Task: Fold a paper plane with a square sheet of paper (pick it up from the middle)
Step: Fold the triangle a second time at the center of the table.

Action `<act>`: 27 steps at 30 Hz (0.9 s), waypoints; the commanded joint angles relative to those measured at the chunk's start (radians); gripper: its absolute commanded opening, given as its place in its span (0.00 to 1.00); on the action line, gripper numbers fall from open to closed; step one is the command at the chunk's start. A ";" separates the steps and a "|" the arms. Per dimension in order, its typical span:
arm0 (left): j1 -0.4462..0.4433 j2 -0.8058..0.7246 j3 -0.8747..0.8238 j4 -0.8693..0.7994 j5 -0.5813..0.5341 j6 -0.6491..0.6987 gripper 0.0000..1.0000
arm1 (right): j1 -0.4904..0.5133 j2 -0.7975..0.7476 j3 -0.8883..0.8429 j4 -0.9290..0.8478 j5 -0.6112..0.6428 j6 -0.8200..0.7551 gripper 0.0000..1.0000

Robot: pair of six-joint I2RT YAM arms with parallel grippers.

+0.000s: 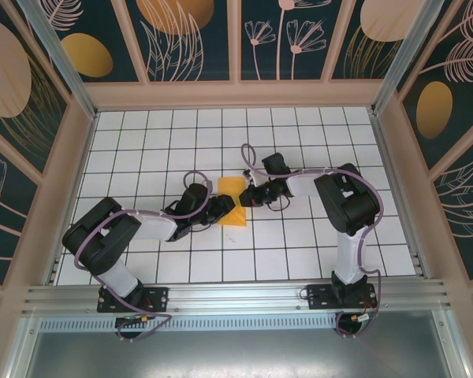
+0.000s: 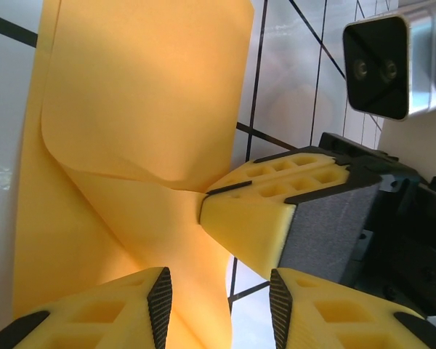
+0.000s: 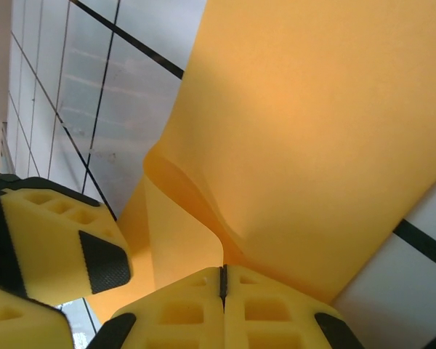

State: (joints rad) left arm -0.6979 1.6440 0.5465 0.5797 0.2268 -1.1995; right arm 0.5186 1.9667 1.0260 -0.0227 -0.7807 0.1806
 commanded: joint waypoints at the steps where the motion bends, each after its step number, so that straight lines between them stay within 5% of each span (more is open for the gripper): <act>1: -0.004 -0.010 0.020 0.003 -0.001 0.023 0.43 | -0.007 0.018 0.016 -0.024 0.033 -0.022 0.00; 27: -0.004 0.010 0.037 -0.033 0.013 0.034 0.40 | 0.003 -0.082 -0.088 0.113 0.082 0.076 0.00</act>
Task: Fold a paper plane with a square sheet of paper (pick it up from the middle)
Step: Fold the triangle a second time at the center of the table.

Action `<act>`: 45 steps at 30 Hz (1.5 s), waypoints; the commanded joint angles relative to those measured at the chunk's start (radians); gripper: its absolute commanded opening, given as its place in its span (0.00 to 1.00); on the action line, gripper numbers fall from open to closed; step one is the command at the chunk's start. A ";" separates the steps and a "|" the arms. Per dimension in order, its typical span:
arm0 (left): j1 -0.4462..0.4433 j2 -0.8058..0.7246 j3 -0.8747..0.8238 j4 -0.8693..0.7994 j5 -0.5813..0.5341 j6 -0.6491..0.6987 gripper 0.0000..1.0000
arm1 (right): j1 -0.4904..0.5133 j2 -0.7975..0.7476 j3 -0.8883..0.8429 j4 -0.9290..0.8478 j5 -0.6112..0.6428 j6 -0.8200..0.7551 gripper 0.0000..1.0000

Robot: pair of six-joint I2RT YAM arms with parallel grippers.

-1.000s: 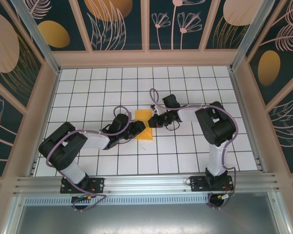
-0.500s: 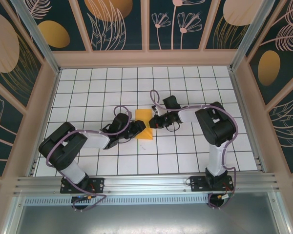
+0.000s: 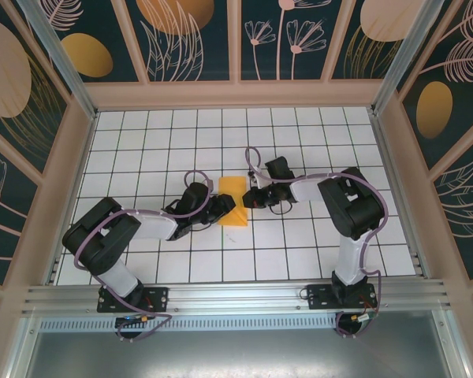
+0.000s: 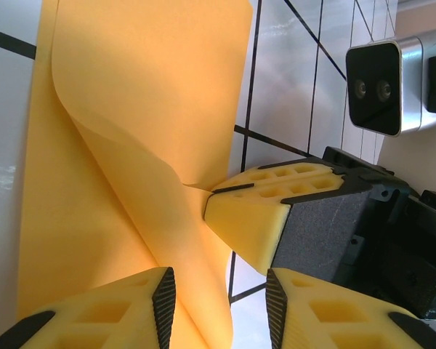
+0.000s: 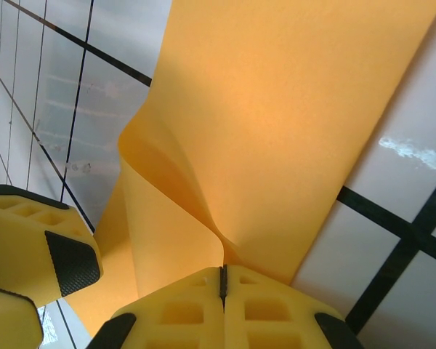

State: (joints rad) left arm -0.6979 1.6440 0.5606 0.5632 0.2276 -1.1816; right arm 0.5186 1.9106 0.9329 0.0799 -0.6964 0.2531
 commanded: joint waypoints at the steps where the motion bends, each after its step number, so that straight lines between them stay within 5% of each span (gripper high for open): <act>1: -0.005 0.009 0.021 -0.018 0.010 0.016 0.40 | 0.003 -0.028 0.006 0.010 -0.003 0.002 0.00; 31: -0.004 -0.044 0.045 -0.067 -0.026 0.036 0.37 | 0.023 0.052 0.042 -0.038 0.073 -0.015 0.00; 45: -0.006 0.059 0.137 -0.066 -0.014 -0.027 0.17 | 0.023 0.057 0.051 -0.048 0.090 -0.017 0.00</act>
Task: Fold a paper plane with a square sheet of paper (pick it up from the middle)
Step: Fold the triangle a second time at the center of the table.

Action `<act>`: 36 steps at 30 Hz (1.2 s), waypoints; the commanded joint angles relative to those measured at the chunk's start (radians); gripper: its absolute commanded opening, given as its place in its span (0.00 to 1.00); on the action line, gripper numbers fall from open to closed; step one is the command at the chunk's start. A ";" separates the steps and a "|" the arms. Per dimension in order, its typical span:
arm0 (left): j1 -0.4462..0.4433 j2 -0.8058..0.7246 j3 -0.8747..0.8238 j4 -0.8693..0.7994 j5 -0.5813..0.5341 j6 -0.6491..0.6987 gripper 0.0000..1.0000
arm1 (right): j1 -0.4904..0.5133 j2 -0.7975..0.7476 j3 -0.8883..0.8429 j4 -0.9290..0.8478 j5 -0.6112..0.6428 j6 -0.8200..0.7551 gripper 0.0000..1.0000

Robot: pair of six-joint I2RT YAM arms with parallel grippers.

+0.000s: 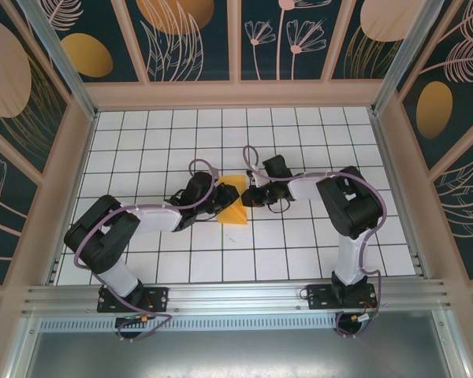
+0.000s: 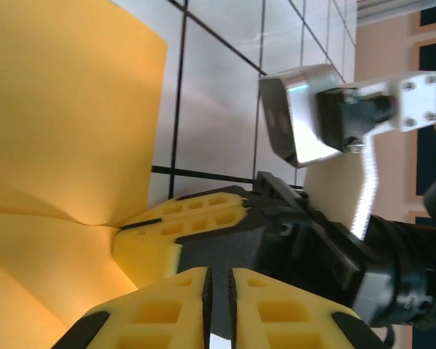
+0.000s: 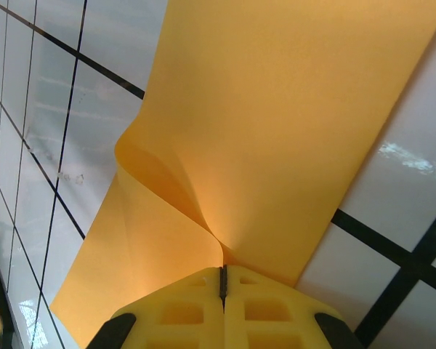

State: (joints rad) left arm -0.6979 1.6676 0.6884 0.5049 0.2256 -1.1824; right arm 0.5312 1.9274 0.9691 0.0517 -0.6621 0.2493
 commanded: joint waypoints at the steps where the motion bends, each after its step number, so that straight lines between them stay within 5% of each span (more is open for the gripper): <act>1: -0.007 0.040 0.009 -0.009 -0.023 -0.032 0.17 | 0.010 0.042 0.014 -0.021 0.056 -0.013 0.00; 30: -0.012 0.146 -0.059 -0.026 -0.071 -0.047 0.17 | 0.033 0.041 0.035 -0.044 0.076 -0.009 0.00; 36: -0.014 0.158 -0.063 -0.023 -0.062 -0.040 0.16 | 0.025 -0.063 0.055 -0.089 0.111 0.030 0.12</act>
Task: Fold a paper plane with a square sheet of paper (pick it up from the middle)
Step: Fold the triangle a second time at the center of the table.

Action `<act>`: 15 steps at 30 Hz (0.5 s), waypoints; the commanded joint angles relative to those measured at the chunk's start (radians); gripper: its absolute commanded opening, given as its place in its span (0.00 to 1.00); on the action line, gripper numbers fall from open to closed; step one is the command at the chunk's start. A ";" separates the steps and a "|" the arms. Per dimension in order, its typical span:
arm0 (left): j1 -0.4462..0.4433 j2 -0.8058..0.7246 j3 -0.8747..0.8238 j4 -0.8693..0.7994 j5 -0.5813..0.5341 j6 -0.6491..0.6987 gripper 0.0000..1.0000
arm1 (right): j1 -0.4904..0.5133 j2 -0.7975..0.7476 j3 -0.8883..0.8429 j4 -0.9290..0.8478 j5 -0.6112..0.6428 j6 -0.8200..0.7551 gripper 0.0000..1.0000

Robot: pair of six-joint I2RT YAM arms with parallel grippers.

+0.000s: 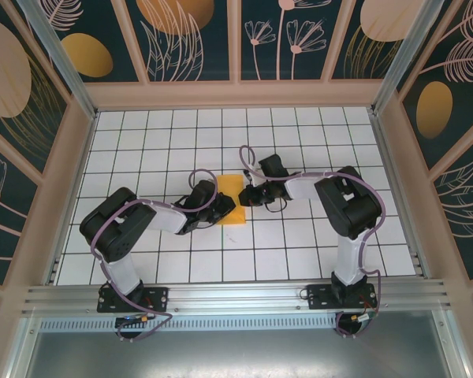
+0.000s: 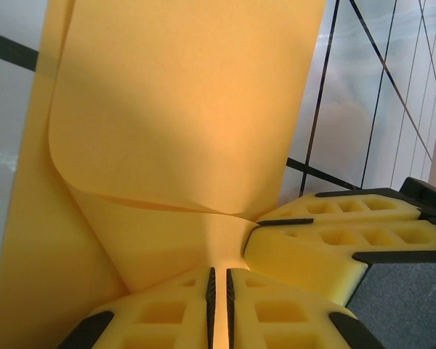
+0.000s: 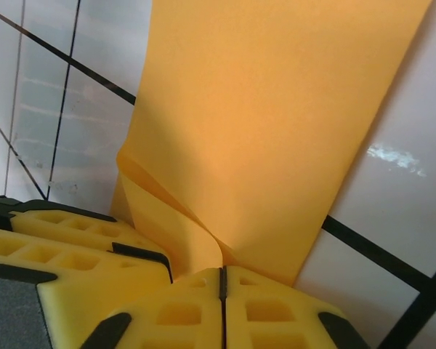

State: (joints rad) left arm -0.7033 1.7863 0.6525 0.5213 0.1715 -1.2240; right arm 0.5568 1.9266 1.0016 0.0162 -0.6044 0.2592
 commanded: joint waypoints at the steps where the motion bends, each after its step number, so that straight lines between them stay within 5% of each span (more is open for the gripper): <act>1: -0.008 0.040 -0.027 -0.040 -0.008 0.003 0.17 | -0.004 -0.092 0.017 -0.065 0.062 0.024 0.15; 8: -0.009 0.045 -0.022 -0.035 -0.007 0.005 0.15 | -0.033 -0.248 -0.106 -0.038 0.029 0.110 0.20; 15: -0.010 0.048 -0.013 -0.037 -0.007 0.009 0.15 | 0.015 -0.245 -0.179 0.032 -0.119 0.164 0.05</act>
State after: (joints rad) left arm -0.7033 1.7943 0.6525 0.5354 0.1734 -1.2236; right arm 0.5426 1.6718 0.8467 0.0113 -0.6369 0.3847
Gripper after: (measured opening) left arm 0.151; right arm 0.063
